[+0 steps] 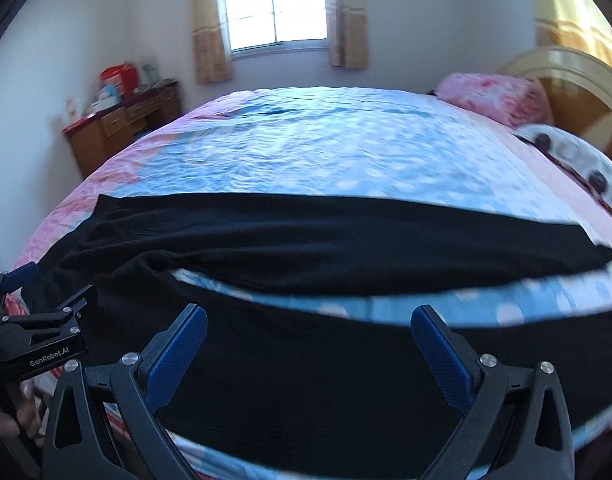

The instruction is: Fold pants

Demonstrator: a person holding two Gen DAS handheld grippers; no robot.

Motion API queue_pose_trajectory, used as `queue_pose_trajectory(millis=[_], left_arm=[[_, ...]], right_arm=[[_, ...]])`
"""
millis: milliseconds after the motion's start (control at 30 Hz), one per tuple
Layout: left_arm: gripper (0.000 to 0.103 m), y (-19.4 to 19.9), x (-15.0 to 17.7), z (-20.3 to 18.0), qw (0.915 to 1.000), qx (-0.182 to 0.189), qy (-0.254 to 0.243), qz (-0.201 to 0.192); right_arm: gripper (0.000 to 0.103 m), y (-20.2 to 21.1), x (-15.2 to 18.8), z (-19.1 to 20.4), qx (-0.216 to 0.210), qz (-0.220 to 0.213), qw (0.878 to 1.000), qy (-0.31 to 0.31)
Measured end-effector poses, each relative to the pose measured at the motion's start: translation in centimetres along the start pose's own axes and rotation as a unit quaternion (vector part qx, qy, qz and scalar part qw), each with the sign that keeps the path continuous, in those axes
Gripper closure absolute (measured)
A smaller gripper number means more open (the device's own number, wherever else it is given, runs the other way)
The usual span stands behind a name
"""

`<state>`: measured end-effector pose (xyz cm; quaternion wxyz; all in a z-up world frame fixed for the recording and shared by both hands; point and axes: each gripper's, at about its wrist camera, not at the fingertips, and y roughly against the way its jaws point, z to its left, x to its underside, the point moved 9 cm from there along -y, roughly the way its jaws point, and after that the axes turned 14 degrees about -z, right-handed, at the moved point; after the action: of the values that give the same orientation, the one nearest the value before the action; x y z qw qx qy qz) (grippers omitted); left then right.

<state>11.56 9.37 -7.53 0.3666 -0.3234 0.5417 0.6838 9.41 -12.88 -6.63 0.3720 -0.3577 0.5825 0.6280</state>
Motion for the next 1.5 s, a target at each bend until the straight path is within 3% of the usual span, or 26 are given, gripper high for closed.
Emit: queue_pose_trajectory(millis=[200,233,300,333,367,400,533,667,733,800,833,867,900,967,1000,1167,1267,1400,1500], left_arm=[[0.0,-2.5,-0.8,4.9,0.9988,-0.04,0.026,0.013],[0.0,-2.9,-0.9,6.0,0.9982,-0.046,0.036,0.016],[0.0,-3.6,-1.0,7.6,0.9972,-0.049,0.05,0.025],[0.0,-3.8,-1.0,8.1,0.997,-0.048,0.054,0.027],[0.0,-4.1,-1.0,8.5,0.9967,-0.047,0.058,0.029],[0.0,-4.5,-1.0,9.0,0.9965,-0.045,0.063,0.031],[0.0,-6.5,-0.8,9.5,0.9966,-0.038,0.062,0.039],[0.0,-8.0,-1.4,9.4,0.9969,-0.021,0.066,0.039],[0.0,-8.6,-1.4,9.3,0.9965,-0.019,0.069,0.044],[0.0,-9.2,-1.3,9.3,0.9959,-0.017,0.074,0.05],[0.0,-9.4,-1.2,9.3,0.9955,-0.016,0.077,0.053],[0.0,-9.4,-1.1,9.3,0.9952,-0.015,0.079,0.056],[0.0,-9.4,-1.0,9.3,0.995,-0.013,0.08,0.059],[0.0,-9.0,-0.9,9.3,0.9953,-0.013,0.077,0.057],[0.0,-8.6,-1.0,9.6,0.9956,-0.018,0.075,0.052],[0.0,-6.7,-1.0,11.2,0.9945,-0.02,0.096,0.036],[0.0,-5.3,-0.5,11.9,0.9926,-0.006,0.118,0.027],[0.0,-3.7,0.5,12.3,0.9886,0.021,0.147,0.022],[0.0,-2.7,1.3,12.9,0.9889,0.017,0.147,0.017]], right_arm=[[0.001,-7.4,-5.7,7.2,-0.135,0.015,0.988,0.07],[0.002,-9.3,-6.4,9.6,-0.176,0.019,0.98,0.091],[0.007,-12.8,-7.1,13.2,-0.215,0.031,0.968,0.129],[0.015,-14.6,-7.1,14.9,-0.228,0.043,0.96,0.155],[0.026,-15.8,-7.2,16.0,-0.234,0.046,0.956,0.173],[0.028,-17.8,-7.2,17.3,-0.239,0.054,0.949,0.199],[0.029,-23.5,-5.8,19.0,-0.279,0.114,0.934,0.189],[0.029,-26.0,-5.0,20.2,-0.32,0.149,0.922,0.158],[0.029,-26.3,-3.8,21.0,-0.33,0.161,0.91,0.191],[0.029,-27.6,-2.7,21.6,-0.307,0.163,0.907,0.238],[0.035,-27.3,-2.7,21.9,-0.312,0.152,0.906,0.241],[0.051,-27.0,-2.7,22.1,-0.326,0.154,0.903,0.234],[0.058,-26.7,-2.7,22.2,-0.336,0.158,0.9,0.23],[0.087,-25.8,-2.6,22.4,-0.345,0.17,0.894,0.231],[0.094,-25.5,-2.5,22.4,-0.347,0.174,0.892,0.232],[0.098,-22.4,-3.9,23.3,-0.339,0.154,0.895,0.244],[0.098,-17.8,-5.1,23.8,-0.343,0.11,0.898,0.252],[0.098,-11.1,-4.8,24.6,-0.352,0.044,0.892,0.281],[0.098,-6.7,-3.1,25.5,-0.364,0.001,0.879,0.307]])
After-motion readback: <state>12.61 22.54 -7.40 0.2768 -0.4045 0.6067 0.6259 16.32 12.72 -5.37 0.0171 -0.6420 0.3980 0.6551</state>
